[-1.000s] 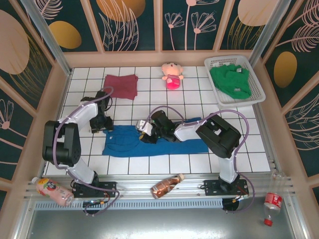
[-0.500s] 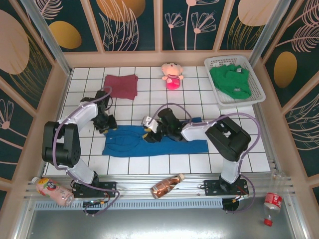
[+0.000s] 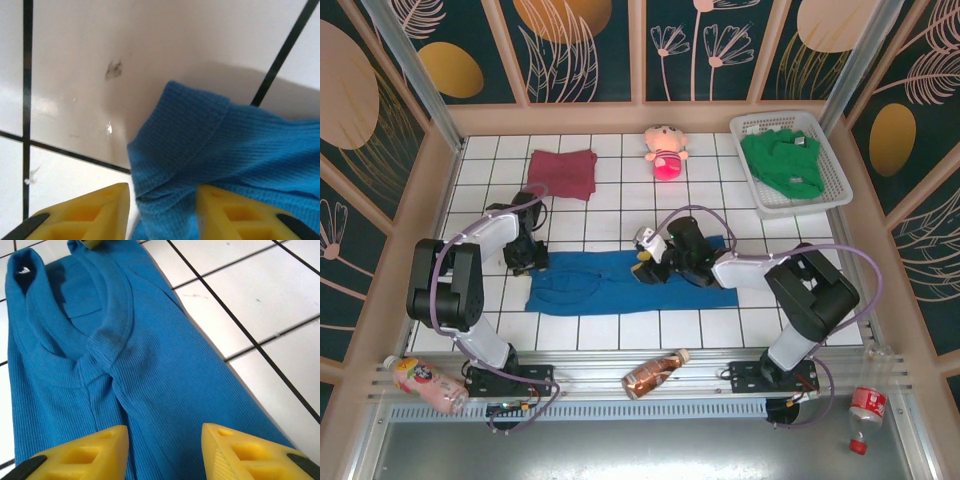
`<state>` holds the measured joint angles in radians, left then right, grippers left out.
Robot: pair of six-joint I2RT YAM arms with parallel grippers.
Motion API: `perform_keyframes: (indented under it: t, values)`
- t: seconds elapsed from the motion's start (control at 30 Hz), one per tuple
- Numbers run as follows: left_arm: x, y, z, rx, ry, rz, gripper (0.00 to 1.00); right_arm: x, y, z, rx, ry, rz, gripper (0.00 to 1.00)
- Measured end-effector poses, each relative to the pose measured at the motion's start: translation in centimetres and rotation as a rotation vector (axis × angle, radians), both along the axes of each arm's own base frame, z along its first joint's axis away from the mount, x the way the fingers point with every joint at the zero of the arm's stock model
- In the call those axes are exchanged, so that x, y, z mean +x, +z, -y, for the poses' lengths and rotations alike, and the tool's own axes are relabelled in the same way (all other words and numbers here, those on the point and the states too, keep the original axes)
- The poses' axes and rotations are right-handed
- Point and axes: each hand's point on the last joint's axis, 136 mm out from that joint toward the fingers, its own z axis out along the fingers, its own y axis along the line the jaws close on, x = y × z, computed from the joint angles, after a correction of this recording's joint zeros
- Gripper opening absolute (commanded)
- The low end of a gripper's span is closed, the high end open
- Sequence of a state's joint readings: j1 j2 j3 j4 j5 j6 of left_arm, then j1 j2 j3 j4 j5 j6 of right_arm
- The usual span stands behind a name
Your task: Fold and stack the tank tops
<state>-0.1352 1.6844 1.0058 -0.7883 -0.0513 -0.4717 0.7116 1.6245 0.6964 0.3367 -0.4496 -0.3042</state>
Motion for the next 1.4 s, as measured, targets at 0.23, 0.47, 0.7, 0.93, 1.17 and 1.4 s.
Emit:
perform_keyframes:
  t: [0.23,0.47,0.7,0.93,1.17,1.4]
  values:
    - [1.1,-0.3,0.5,-0.023,-0.017,0.022,0.05,0.5,0.1,1.5,-0.003,-0.044,-0.001,0.43]
    - [4.3,1.5,0.4,0.002,-0.059,0.094,0.04,-0.1,-2.0,3.7,-0.035,-0.095,-0.063,0.43]
    - [8.1,6.3,1.0,-0.01,-0.114,0.259,0.06,-0.4,-2.5,4.1,-0.032,-0.126,-0.107,0.42]
    - [10.1,6.4,0.8,0.019,-0.135,0.281,0.08,0.0,-3.0,4.6,-0.041,-0.191,-0.135,0.42]
    - [10.6,1.4,-1.1,0.029,-0.054,0.181,0.07,1.0,-3.2,6.0,-0.03,-0.301,-0.187,0.41]
    - [12.8,0.7,-1.6,0.045,-0.03,0.205,0.08,2.7,-1.6,8.2,0.042,-0.449,-0.227,0.4]
